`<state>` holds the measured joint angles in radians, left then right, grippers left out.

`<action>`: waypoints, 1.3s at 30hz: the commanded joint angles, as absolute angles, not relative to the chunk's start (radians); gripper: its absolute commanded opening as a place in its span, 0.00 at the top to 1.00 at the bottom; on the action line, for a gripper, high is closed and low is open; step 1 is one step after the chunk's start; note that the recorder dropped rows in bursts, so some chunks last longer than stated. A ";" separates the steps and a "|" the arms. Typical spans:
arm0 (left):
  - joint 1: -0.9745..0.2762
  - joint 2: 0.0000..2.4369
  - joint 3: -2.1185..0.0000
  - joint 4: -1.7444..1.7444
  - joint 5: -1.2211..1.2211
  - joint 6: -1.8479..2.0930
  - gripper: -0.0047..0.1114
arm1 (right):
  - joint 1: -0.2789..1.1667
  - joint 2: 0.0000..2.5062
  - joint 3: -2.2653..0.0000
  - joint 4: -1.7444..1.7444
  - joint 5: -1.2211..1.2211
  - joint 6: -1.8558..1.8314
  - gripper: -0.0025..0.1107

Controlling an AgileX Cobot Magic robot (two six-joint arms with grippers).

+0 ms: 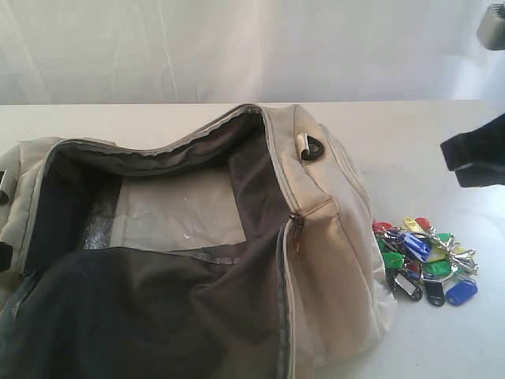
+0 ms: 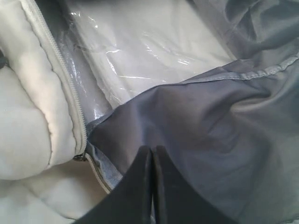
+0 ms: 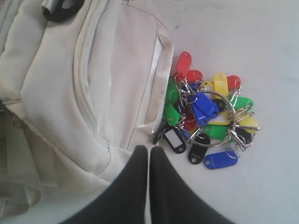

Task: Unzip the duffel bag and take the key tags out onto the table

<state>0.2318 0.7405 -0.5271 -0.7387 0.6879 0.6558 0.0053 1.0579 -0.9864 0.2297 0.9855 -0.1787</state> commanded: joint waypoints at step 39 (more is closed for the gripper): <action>0.187 0.303 -0.991 -0.813 0.906 0.601 0.96 | 0.000 0.511 -0.895 0.214 1.005 -0.176 0.98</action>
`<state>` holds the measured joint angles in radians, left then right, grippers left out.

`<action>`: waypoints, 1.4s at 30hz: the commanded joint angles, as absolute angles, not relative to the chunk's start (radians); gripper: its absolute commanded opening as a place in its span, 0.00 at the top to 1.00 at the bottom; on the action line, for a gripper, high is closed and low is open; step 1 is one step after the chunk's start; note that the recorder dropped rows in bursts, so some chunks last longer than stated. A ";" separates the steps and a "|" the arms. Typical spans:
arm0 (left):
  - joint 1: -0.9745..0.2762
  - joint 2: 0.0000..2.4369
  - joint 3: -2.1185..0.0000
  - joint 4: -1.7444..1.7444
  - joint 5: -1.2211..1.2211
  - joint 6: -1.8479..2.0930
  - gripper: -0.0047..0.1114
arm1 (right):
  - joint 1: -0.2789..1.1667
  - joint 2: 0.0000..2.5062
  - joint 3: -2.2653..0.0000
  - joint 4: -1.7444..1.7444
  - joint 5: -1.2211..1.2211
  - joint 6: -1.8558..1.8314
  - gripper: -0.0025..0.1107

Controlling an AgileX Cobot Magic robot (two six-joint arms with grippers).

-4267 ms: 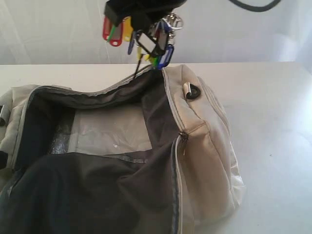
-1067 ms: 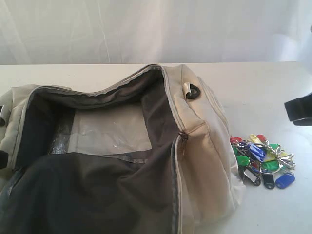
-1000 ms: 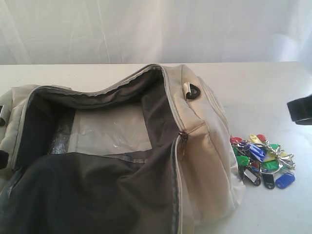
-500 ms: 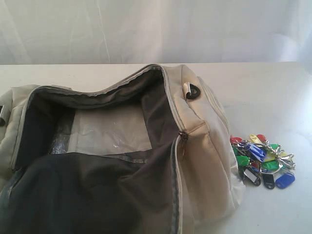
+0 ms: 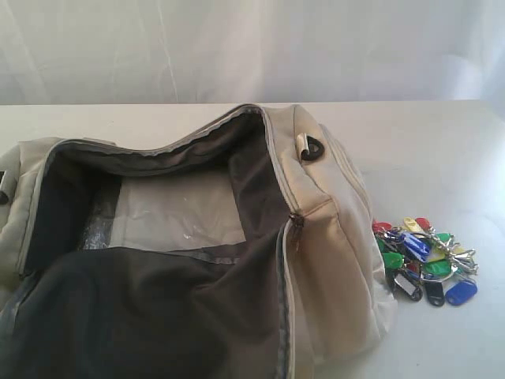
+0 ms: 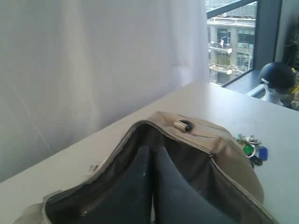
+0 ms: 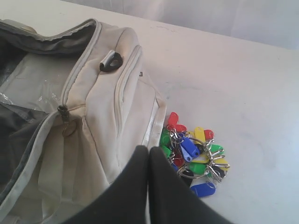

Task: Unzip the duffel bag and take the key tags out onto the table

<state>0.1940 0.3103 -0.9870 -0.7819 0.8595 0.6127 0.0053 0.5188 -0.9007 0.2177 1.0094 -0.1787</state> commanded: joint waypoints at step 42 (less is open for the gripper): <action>-0.036 0.000 -0.288 -1.125 0.415 0.485 0.96 | 0.000 0.509 -0.895 0.213 1.008 -0.176 0.98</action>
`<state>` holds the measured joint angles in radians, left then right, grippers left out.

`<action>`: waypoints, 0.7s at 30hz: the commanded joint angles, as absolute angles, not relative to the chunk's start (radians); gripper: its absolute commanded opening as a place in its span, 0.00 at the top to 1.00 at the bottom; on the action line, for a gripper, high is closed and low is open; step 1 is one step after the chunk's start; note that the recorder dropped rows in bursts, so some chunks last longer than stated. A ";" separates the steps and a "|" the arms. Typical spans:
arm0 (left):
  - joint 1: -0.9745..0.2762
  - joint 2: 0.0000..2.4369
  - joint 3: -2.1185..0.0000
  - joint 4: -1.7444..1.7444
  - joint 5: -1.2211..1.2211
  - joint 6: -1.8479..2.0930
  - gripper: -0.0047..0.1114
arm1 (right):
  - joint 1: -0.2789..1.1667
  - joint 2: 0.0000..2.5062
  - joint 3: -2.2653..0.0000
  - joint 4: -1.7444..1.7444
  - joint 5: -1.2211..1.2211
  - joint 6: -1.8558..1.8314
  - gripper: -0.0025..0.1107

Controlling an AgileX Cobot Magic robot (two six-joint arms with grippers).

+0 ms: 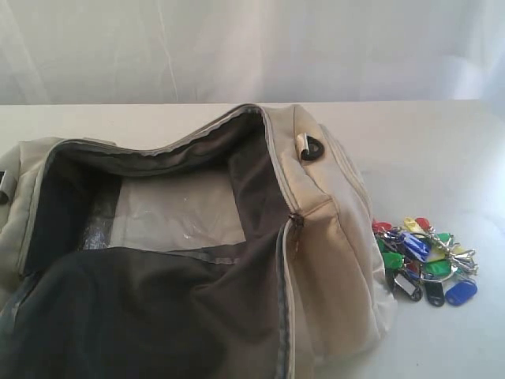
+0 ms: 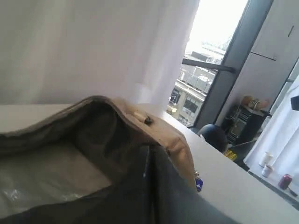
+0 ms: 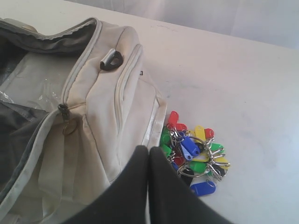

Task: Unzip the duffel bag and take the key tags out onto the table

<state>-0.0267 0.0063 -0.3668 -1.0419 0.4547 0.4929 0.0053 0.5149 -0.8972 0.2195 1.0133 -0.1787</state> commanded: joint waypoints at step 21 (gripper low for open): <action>-0.036 0.000 0.000 0.000 0.199 -0.538 0.96 | 0.000 0.509 -0.895 0.211 1.008 -0.176 0.98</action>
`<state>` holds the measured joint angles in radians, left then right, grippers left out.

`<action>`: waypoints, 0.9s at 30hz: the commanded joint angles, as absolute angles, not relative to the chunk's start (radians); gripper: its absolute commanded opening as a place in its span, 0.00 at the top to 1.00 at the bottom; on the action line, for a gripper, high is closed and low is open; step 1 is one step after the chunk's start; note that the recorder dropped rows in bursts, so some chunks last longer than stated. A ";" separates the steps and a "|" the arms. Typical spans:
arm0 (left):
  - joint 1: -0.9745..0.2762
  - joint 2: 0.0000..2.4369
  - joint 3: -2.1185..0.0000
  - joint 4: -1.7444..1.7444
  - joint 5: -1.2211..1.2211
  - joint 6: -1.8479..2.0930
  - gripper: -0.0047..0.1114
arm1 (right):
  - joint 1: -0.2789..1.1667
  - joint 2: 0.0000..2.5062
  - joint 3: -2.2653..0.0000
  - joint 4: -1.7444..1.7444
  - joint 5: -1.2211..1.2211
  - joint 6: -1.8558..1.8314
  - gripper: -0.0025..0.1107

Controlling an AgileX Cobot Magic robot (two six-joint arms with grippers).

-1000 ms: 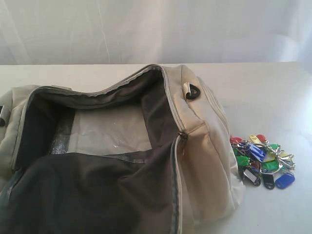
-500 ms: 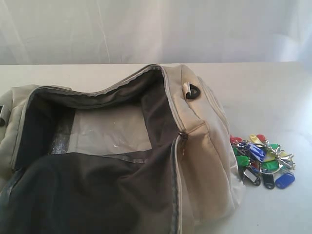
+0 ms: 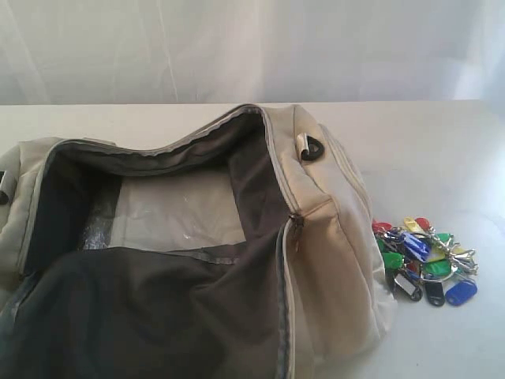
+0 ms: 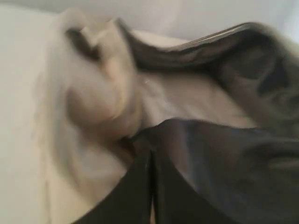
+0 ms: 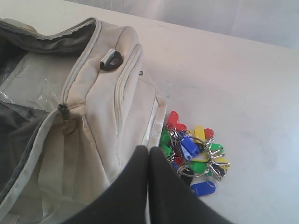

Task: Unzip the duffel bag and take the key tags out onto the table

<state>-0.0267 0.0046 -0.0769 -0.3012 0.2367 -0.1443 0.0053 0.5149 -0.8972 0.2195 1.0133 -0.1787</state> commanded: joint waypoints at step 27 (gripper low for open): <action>-0.041 0.000 0.000 -0.010 0.202 -0.049 0.96 | 0.000 0.509 -0.895 0.211 1.008 -0.176 0.98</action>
